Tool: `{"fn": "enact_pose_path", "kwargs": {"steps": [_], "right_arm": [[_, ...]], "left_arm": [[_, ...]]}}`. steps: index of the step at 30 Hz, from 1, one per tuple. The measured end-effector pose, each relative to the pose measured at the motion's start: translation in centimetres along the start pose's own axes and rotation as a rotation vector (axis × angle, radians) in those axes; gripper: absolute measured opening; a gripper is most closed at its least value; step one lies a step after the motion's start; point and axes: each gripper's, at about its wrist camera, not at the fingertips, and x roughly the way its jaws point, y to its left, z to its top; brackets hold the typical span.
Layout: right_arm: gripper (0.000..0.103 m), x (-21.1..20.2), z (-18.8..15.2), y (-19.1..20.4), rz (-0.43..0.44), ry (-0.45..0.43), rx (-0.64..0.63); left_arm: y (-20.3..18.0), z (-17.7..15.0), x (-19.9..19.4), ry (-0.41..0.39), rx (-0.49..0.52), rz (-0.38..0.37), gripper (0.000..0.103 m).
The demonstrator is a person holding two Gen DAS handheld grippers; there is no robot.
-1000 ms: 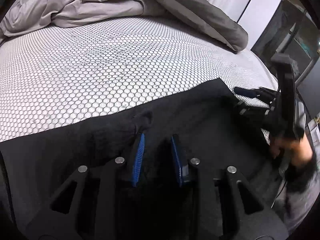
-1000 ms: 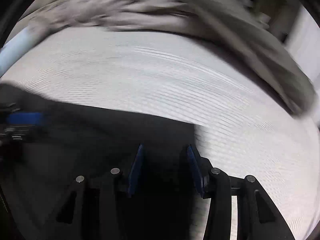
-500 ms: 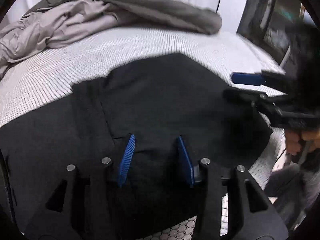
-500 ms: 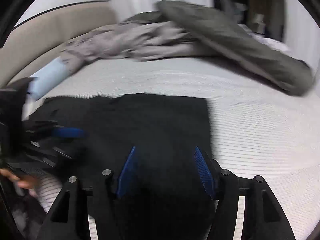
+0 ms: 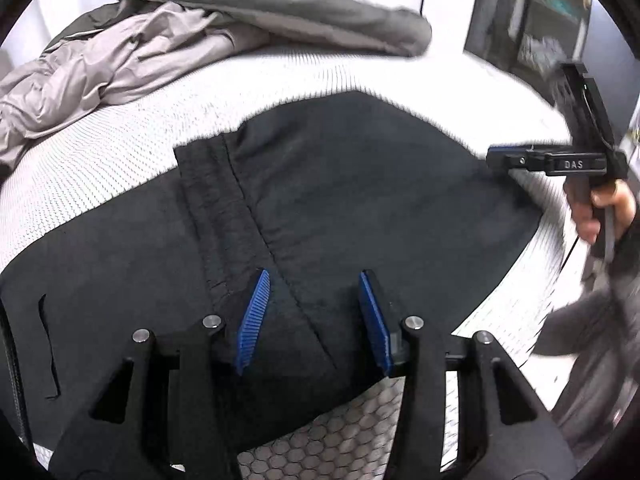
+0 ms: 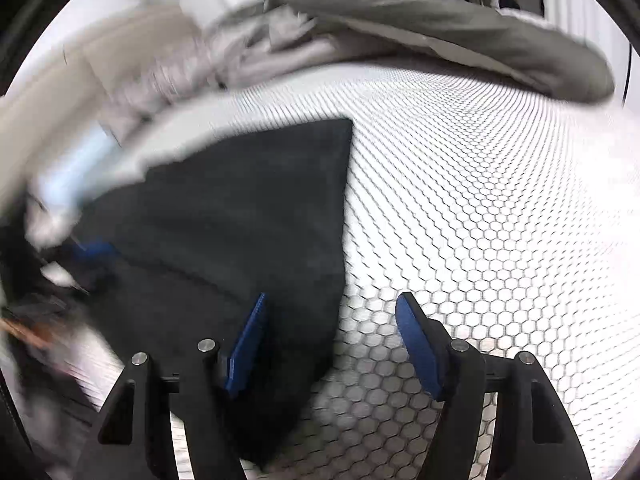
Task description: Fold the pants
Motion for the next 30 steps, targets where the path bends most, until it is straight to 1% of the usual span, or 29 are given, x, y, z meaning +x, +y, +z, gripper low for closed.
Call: {"fn": "enact_pose_path", "kwargs": {"steps": [1, 2, 3, 4, 5, 6, 7, 9, 11, 12, 13, 14, 15, 16, 17, 18, 19, 20, 21, 22, 23, 25, 26, 28, 29, 30], "right_arm": [[0.068, -0.3, 0.5, -0.2, 0.062, -0.020, 0.041], [0.068, 0.0, 0.8, -0.6, 0.106, -0.021, 0.085], [0.067, 0.6, 1.1, -0.9, 0.132, -0.008, 0.115], [0.054, 1.8, 1.2, -1.2, 0.168, 0.016, 0.157], [0.045, 3.3, 1.2, -1.6, 0.201, 0.041, 0.201], [0.028, 3.2, 0.0, -2.2, 0.210, 0.063, 0.228], [0.018, 4.2, 0.1, -2.2, 0.206, 0.068, 0.243], [0.008, 3.9, 0.7, -1.2, 0.194, 0.044, 0.201], [0.007, 1.8, 2.3, -0.2, 0.184, -0.014, 0.128], [0.007, 1.2, 3.1, 0.0, 0.170, -0.025, 0.085], [0.008, 1.4, 3.5, -0.1, 0.138, -0.019, 0.049], [0.011, 1.8, 3.4, -0.8, 0.091, -0.003, 0.033], [0.024, 2.8, 3.1, -1.1, 0.015, 0.037, 0.021], [0.029, 4.2, 2.7, -1.5, -0.030, 0.087, 0.030], [0.029, 4.4, 2.3, -2.1, -0.030, 0.093, 0.042], [0.032, 3.8, 2.2, -1.9, -0.039, 0.058, 0.048], [0.033, 2.9, 2.3, -1.2, -0.076, 0.028, 0.028], [0.033, 1.8, 2.6, -0.1, -0.131, -0.014, -0.013], [0.033, 0.5, 2.3, 0.5, -0.153, -0.055, -0.041], [0.034, -0.8, 2.1, 1.8, -0.150, -0.102, -0.074], [0.034, -1.1, 2.4, 2.7, -0.137, -0.112, -0.090], [0.034, -0.6, 2.4, 5.8, -0.060, -0.108, -0.145], [0.034, 0.5, 2.1, 7.5, -0.023, -0.088, -0.181], [0.034, 3.0, 1.1, 9.5, -0.001, -0.025, -0.237], [0.034, 4.1, 0.4, 10.2, -0.003, 0.016, -0.265], [0.034, 5.5, -0.4, 10.8, -0.036, 0.064, -0.313]], "left_arm": [[0.0, 0.4, -0.1, -0.016, -0.010, -0.010, 0.049], [-0.3, 0.6, 0.1, -0.010, -0.004, -0.016, 0.054], [-0.5, 0.9, 0.5, -0.001, 0.009, -0.010, 0.054], [-0.8, 1.0, 1.2, 0.019, 0.016, 0.006, 0.054], [-0.9, 1.1, 1.8, 0.036, 0.016, 0.022, 0.054], [-0.9, 1.5, 2.3, 0.041, 0.014, 0.031, 0.054], [-1.0, 1.5, 2.4, 0.037, 0.008, 0.033, 0.054], [-0.8, 1.5, 2.4, 0.024, -0.015, 0.020, 0.054], [-0.6, 1.4, 2.5, 0.017, -0.048, 0.007, 0.054], [-0.6, 1.3, 2.6, 0.020, -0.051, 0.007, 0.054], [-0.7, 1.4, 2.9, 0.023, -0.045, 0.011, 0.054], [-1.1, 1.3, 3.0, 0.027, -0.029, 0.014, 0.054], [-1.4, 1.2, 3.1, 0.030, -0.010, 0.030, 0.054], [-1.5, 1.2, 3.0, 0.030, 0.002, 0.040, 0.054], [-1.6, 1.2, 2.9, 0.028, 0.005, 0.043, 0.054], [-1.6, 1.3, 2.5, 0.020, 0.000, 0.039, 0.054], [-1.7, 1.3, 1.9, 0.006, -0.007, 0.025, 0.054], [-1.9, 1.4, 1.4, -0.016, -0.007, 0.004, 0.054], [-2.3, 1.5, 1.1, -0.028, 0.001, -0.012, 0.054], [-2.8, 1.5, 1.1, -0.030, 0.013, -0.020, 0.054], [-3.3, 1.6, 1.3, -0.028, 0.026, -0.024, 0.054], [-4.3, 1.6, 2.4, -0.004, 0.042, -0.031, 0.054], [-4.7, 1.6, 3.2, 0.018, 0.046, -0.038, 0.054], [-5.2, 1.1, 4.8, 0.072, 0.085, -0.029, 0.055], [-5.2, 0.9, 5.0, 0.078, 0.094, -0.032, 0.055], [-4.8, 0.7, 4.9, 0.086, 0.093, -0.049, 0.055]]}}
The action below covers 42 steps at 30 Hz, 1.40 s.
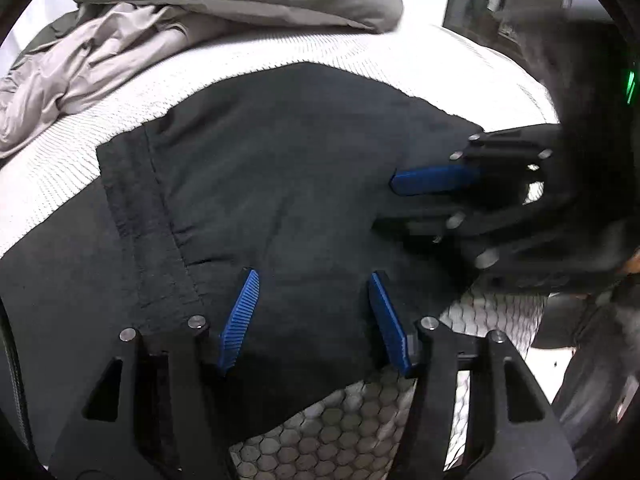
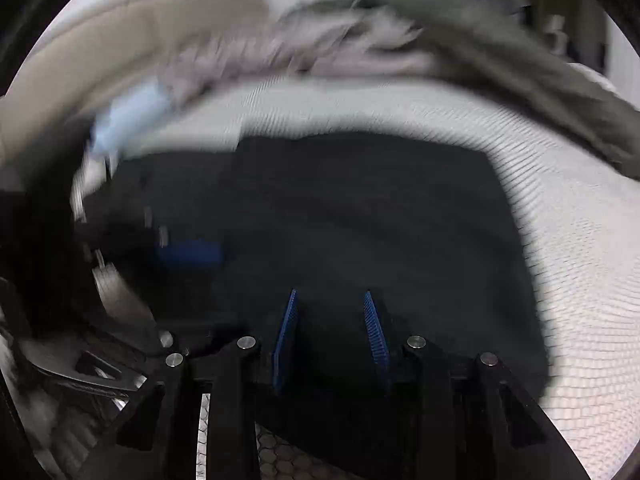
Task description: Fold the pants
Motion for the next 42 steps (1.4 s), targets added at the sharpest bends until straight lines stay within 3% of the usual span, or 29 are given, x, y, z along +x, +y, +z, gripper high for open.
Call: {"fn": "enact_pose_path", "kwargs": {"steps": [3, 5, 7, 9, 10, 14, 15, 17, 18, 21, 23, 25, 27, 29, 31, 33, 34, 37, 40, 42], "right_arm": [[0.034, -0.7, -1.2, 0.1, -0.097, -0.021, -0.096], [0.034, -2.7, -2.9, -2.4, -0.186, -0.028, -0.069], [0.036, -3.9, -4.4, -5.5, -0.219, -0.020, 0.018], [0.038, -4.6, -5.9, -8.9, -0.149, -0.029, 0.174], [0.038, -5.3, -6.6, -10.3, -0.067, -0.050, 0.260], [0.039, -5.6, -7.1, -12.9, 0.193, -0.075, 0.452], [0.038, -5.1, -7.1, -13.3, 0.218, -0.064, 0.480], [0.022, -4.1, -7.1, -13.4, 0.267, -0.066, 0.556], [0.007, -3.9, -6.8, -13.2, 0.277, -0.068, 0.557], [0.005, -7.4, -7.2, -12.7, 0.270, -0.144, 0.487], [0.005, -7.3, -6.7, -12.4, 0.251, -0.116, 0.448], [0.007, -4.0, -7.2, -12.5, 0.158, 0.016, 0.443], [0.010, -4.0, -7.4, -12.7, 0.184, -0.012, 0.481], [0.027, -6.1, -7.0, -12.3, 0.136, -0.054, 0.464], [0.059, -7.8, -7.0, -11.9, 0.032, -0.109, 0.439], [0.066, -9.7, -7.0, -12.0, 0.034, -0.177, 0.443], [0.069, -10.0, -7.0, -12.0, 0.053, -0.197, 0.451], [0.070, -10.3, -7.0, -12.1, 0.066, -0.206, 0.450], [0.070, -10.2, -6.4, -11.7, 0.076, -0.191, 0.440], [0.070, -9.5, -6.0, -11.0, 0.079, -0.187, 0.428]], "left_arm": [[1.7, -1.1, -1.5, -0.014, -0.041, -0.035, 0.055], [2.4, -1.8, -2.2, -0.031, -0.058, -0.052, 0.055], [2.6, -2.2, -2.6, -0.039, -0.059, -0.033, 0.055], [2.4, -2.5, -2.9, -0.045, -0.053, -0.015, 0.055], [2.3, -2.5, -3.0, -0.045, -0.048, -0.005, 0.055], [2.3, -2.5, -2.9, -0.033, -0.051, 0.008, 0.055], [2.3, -2.4, -2.8, -0.030, -0.055, 0.006, 0.055], [2.4, -2.3, -2.7, -0.026, -0.055, 0.007, 0.055], [2.4, -2.3, -2.7, -0.027, -0.055, 0.007, 0.055], [2.5, -2.2, -2.6, -0.029, -0.055, 0.004, 0.055], [2.7, -2.5, -2.8, -0.038, -0.054, -0.001, 0.055], [3.0, -2.7, -3.2, -0.045, -0.053, -0.008, 0.055], [3.4, -3.0, -4.0, -0.050, -0.070, 0.002, 0.055], [4.0, -3.4, -5.6, -0.057, -0.108, 0.035, 0.061], [5.3, -4.4, -7.8, -0.093, -0.178, 0.068, 0.067], [7.2, -6.0, -9.8, -0.118, -0.266, 0.116, 0.076], [8.7, -7.2, -11.1, -0.135, -0.336, 0.158, 0.082], [14.0, -11.4, -14.5, -0.201, -0.597, 0.247, 0.086], [19.6, -16.7, -16.0, -0.256, -0.915, 0.249, 0.088], [23.0, -18.9, -15.7, -0.274, -1.064, 0.197, 0.087]]}}
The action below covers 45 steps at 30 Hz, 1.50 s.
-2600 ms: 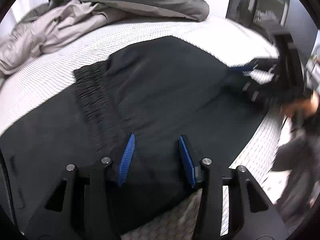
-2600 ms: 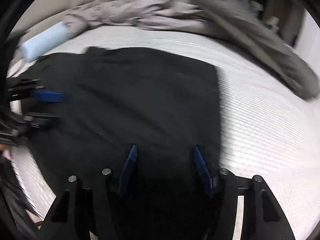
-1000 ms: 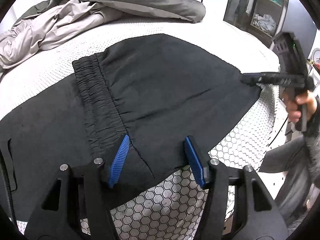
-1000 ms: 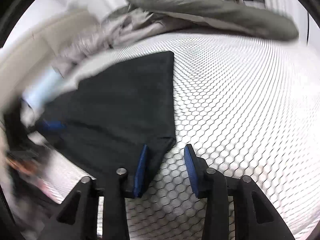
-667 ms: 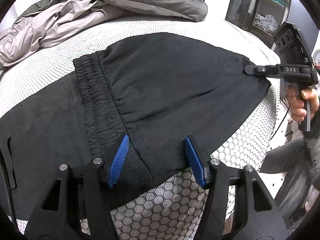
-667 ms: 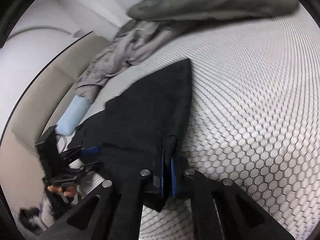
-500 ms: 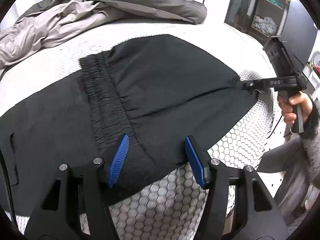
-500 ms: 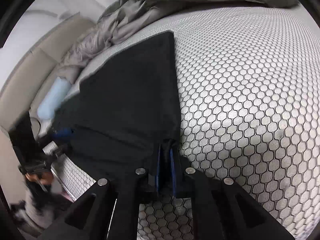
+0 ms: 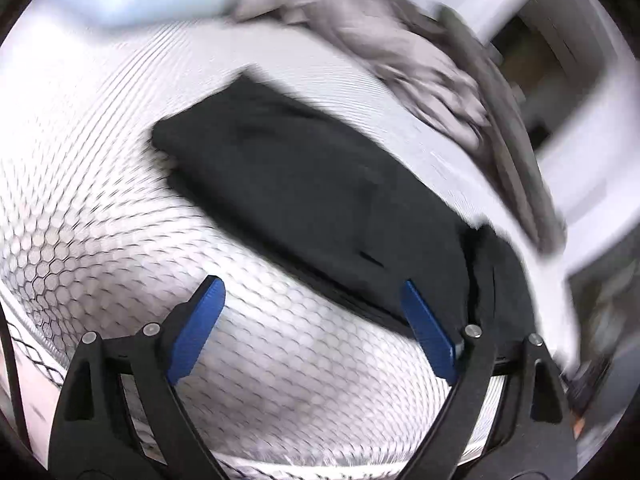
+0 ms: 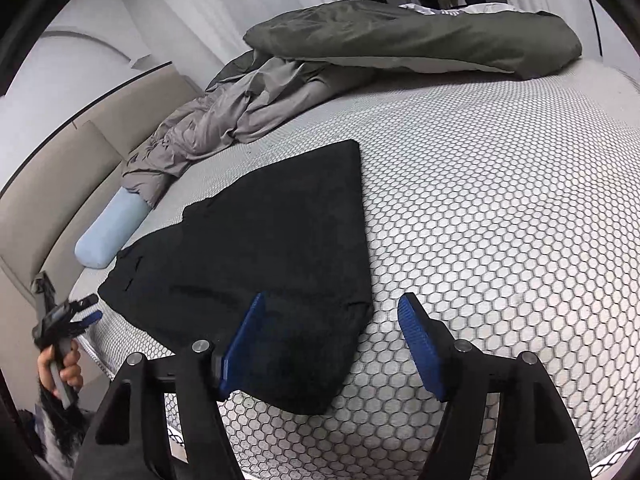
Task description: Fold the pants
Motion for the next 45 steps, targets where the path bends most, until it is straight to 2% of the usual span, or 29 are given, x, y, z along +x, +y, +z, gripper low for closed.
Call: {"fn": "enact_pose_path", "kwargs": {"steps": [2, 4, 6, 7, 8, 10, 12, 14, 17, 20, 23, 25, 27, 28, 29, 30, 31, 33, 35, 38, 39, 41, 43, 45], "right_arm": [[0.070, 0.4, 0.0, 0.3, 0.002, 0.004, -0.008], [0.070, 0.9, 0.0, 0.4, 0.010, 0.011, -0.012], [0.070, 1.4, -0.2, 0.3, 0.009, 0.022, -0.010], [0.070, 1.8, -0.2, 0.4, 0.009, 0.030, -0.010], [0.070, 1.8, -0.3, 0.1, 0.008, 0.033, -0.011], [0.070, 2.3, -0.3, 0.2, 0.004, 0.036, -0.011], [0.070, 2.5, -0.1, 0.3, -0.001, 0.029, -0.005], [0.070, 2.3, 0.2, 0.2, 0.004, 0.018, 0.005], [0.070, 1.6, 0.4, 0.0, 0.011, -0.002, 0.000], [0.070, 1.1, 0.5, 0.1, 0.013, -0.015, -0.008], [0.070, 0.6, 0.7, -0.2, 0.003, -0.033, -0.006], [0.070, 0.2, 0.8, -0.6, -0.001, -0.044, 0.000], [0.070, -0.3, 1.1, -1.1, -0.014, -0.061, 0.009], [0.070, -0.6, 1.2, -1.4, -0.021, -0.069, 0.013], [0.070, -0.8, 1.3, -1.7, -0.028, -0.076, 0.018], [0.070, -1.0, 1.4, -2.1, -0.039, -0.085, 0.028], [0.070, -1.2, 1.5, -2.5, -0.046, -0.091, 0.040], [0.070, -1.4, 1.7, -3.4, -0.056, -0.094, 0.071], [0.070, -1.3, 1.8, -4.0, -0.056, -0.087, 0.092], [0.070, -0.9, 1.9, -3.9, -0.026, -0.066, 0.099], [0.070, -0.6, 2.0, -3.6, -0.006, -0.054, 0.092], [0.070, 0.0, 2.0, -2.8, 0.040, -0.032, 0.080], [0.061, 0.9, 2.1, -1.8, 0.135, -0.007, 0.079], [0.058, 1.7, 2.0, -0.9, 0.191, 0.013, 0.078]], "left_arm": [[2.2, 1.9, 1.3, 0.001, -0.105, -0.021, 0.074], [2.7, 3.5, 2.0, -0.016, -0.137, -0.026, 0.068], [3.1, 4.7, 2.9, -0.026, -0.180, -0.033, 0.046], [3.4, 5.2, 3.6, -0.025, -0.192, -0.019, 0.025], [3.4, 5.4, 4.1, -0.016, -0.191, -0.021, 0.016], [2.9, 5.4, 4.2, -0.043, -0.168, 0.005, 0.012], [0.9, 5.7, 3.6, -0.090, -0.076, 0.065, 0.009], [-2.7, 5.7, 1.9, -0.165, 0.042, 0.111, 0.007], [-9.9, 5.3, -0.5, -0.259, 0.225, 0.087, 0.005], [-17.5, 3.5, -1.8, -0.293, 0.403, 0.023, 0.004], [-25.9, -0.1, -2.3, -0.281, 0.596, -0.074, 0.004], [-31.1, -3.3, -1.2, -0.220, 0.696, -0.174, 0.005], [-34.4, -5.9, 0.6, -0.134, 0.748, -0.246, 0.007], [-36.3, -7.9, 2.4, -0.059, 0.789, -0.283, 0.014], [-37.9, -10.0, 4.7, 0.033, 0.830, -0.317, 0.035], [-38.8, -11.9, 6.7, 0.123, 0.869, -0.349, 0.046], [-39.1, -13.4, 8.1, 0.185, 0.891, -0.361, 0.054], [-38.7, -16.0, 10.6, 0.268, 0.923, -0.342, 0.054], [-38.2, -16.6, 11.3, 0.290, 0.932, -0.317, 0.054], [-36.1, -14.8, 9.9, 0.246, 0.888, -0.321, 0.055], [-35.3, -13.6, 9.4, 0.207, 0.867, -0.305, 0.057], [-33.0, -12.0, 7.9, 0.118, 0.832, -0.236, 0.070], [-30.8, -10.5, 8.4, 0.068, 0.772, -0.175, 0.071], [-29.2, -9.3, 9.4, 0.068, 0.714, -0.141, 0.071]]}}
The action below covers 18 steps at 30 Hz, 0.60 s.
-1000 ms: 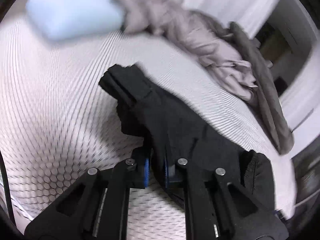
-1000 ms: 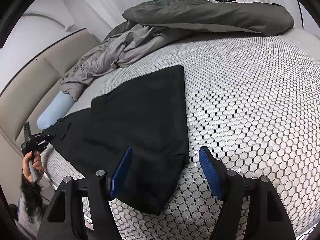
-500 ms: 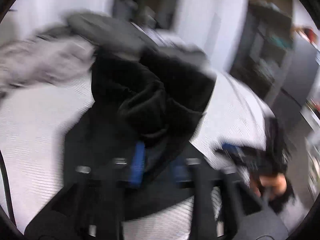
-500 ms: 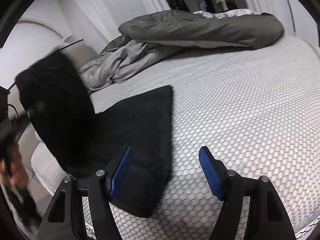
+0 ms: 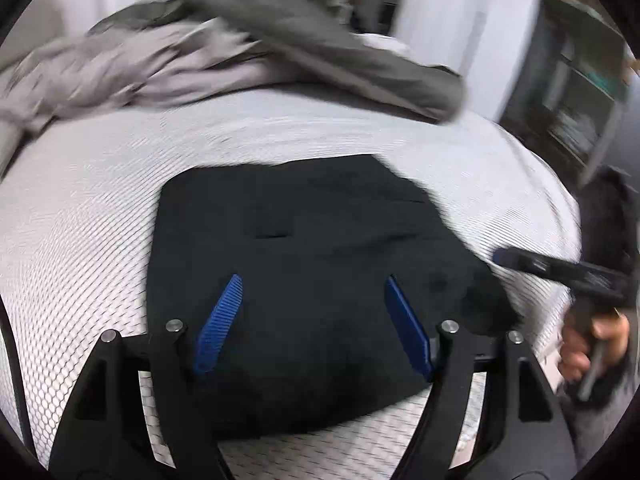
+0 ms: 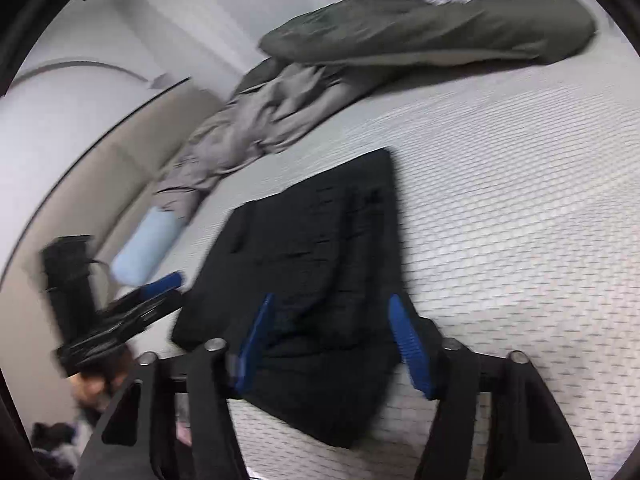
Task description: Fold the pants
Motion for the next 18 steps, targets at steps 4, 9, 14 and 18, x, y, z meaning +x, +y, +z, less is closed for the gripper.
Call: {"fn": "enact_pose_path", "kwargs": {"steps": [4, 9, 14, 18], "right_arm": [[0.057, 2.6, 0.2, 1.3, 0.040, 0.057, -0.012], [0.011, 5.4, 0.5, 2.1, -0.103, 0.100, -0.067], [0.007, 2.6, 1.3, 4.0, -0.194, -0.004, -0.158], [0.019, 3.4, 0.6, 0.5, -0.258, 0.069, -0.061]], "left_arm": [[4.5, -1.2, 1.1, 0.045, -0.101, 0.023, 0.070], [4.5, -1.7, 1.9, 0.039, -0.072, 0.048, 0.070], [4.0, -0.9, 1.6, 0.005, -0.040, 0.053, 0.071], [3.7, -0.8, 2.1, 0.035, -0.048, 0.077, 0.070]]}}
